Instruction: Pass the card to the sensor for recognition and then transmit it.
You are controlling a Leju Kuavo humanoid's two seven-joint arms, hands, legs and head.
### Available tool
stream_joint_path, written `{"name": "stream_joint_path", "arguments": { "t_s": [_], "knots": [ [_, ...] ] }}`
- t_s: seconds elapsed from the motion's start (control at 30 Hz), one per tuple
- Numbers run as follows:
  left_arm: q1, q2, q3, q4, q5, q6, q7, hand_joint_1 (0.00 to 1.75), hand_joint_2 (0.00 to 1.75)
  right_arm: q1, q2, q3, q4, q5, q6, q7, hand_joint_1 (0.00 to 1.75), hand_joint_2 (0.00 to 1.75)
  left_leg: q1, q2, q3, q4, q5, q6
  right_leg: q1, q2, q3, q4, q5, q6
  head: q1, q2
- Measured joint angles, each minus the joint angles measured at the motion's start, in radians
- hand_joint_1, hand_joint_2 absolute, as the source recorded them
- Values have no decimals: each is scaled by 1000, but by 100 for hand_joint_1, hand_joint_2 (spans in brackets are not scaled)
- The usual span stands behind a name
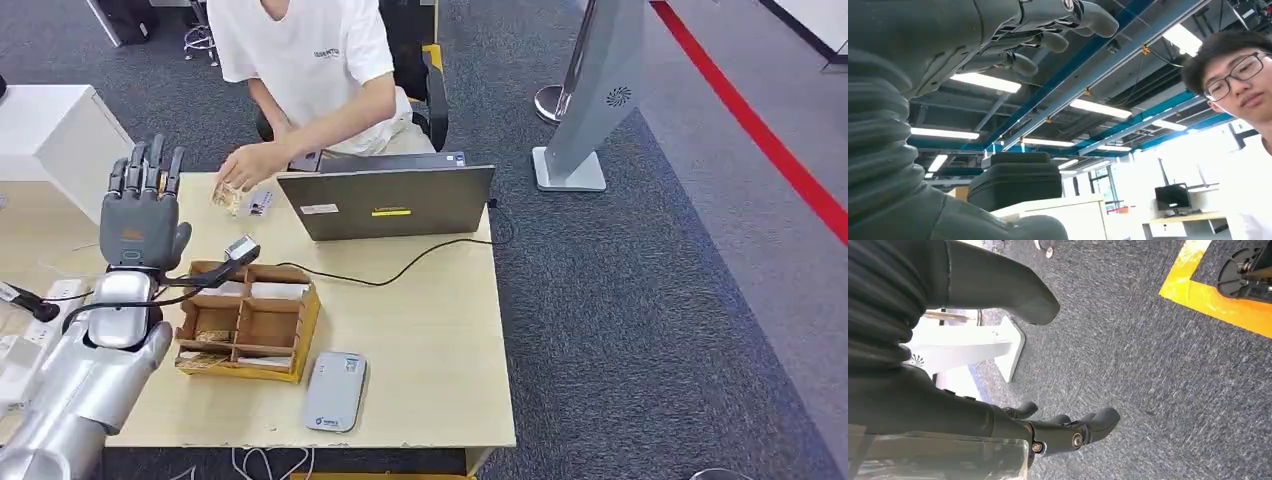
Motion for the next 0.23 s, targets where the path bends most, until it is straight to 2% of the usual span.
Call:
{"name": "stream_joint_path", "arguments": {
  "t_s": [0.23],
  "knots": [
    [48,6,22,-10,0,0,-13,0,175,1,0,0,0,-8,-4,-1,0,175,0,0,0,0,0,0,0,0,0,0,0,0,0,0]
  ]
}}
